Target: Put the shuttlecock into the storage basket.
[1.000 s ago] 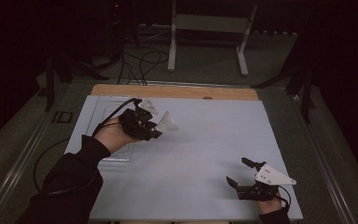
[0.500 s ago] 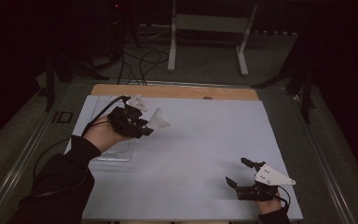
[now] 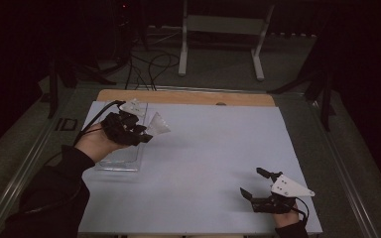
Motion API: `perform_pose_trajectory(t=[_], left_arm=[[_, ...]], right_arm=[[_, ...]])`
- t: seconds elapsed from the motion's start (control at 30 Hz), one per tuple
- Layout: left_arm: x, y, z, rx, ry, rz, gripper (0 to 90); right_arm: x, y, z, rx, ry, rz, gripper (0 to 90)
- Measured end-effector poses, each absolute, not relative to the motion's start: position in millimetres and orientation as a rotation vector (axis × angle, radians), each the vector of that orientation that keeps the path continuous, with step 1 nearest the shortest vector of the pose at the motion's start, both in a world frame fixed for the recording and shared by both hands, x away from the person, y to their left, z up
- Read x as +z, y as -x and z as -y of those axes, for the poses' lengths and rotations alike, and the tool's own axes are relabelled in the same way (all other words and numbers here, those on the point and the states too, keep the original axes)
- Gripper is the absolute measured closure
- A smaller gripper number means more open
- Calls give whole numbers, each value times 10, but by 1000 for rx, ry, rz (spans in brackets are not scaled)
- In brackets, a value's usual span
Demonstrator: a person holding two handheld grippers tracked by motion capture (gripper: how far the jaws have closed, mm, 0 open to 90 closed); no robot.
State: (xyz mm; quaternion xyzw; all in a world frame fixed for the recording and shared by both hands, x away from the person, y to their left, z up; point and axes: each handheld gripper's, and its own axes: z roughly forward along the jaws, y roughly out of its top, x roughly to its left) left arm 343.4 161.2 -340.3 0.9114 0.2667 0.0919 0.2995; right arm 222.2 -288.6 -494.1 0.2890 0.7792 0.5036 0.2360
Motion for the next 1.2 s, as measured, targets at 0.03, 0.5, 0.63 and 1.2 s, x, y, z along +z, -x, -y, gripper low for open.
perform_pose_trajectory(t=[0.03,0.5,0.63,1.2], left_arm=[[-3397,-3431,-1646,247,-2413,-718,657],[-3455,-3404,-2009,266,-2407,-830,657],[-3452,-3389,-2097,272,-2398,-852,657],[-3385,-3326,-2404,319,-2360,-948,657]], right_arm=[[-4941,-2221,2884,1382,-794,-2137,125],[-4935,-2220,2882,1403,-800,-2136,125],[-4939,-2223,2881,1399,-800,-2136,125],[-4952,-2231,2857,1395,-802,-2146,125]])
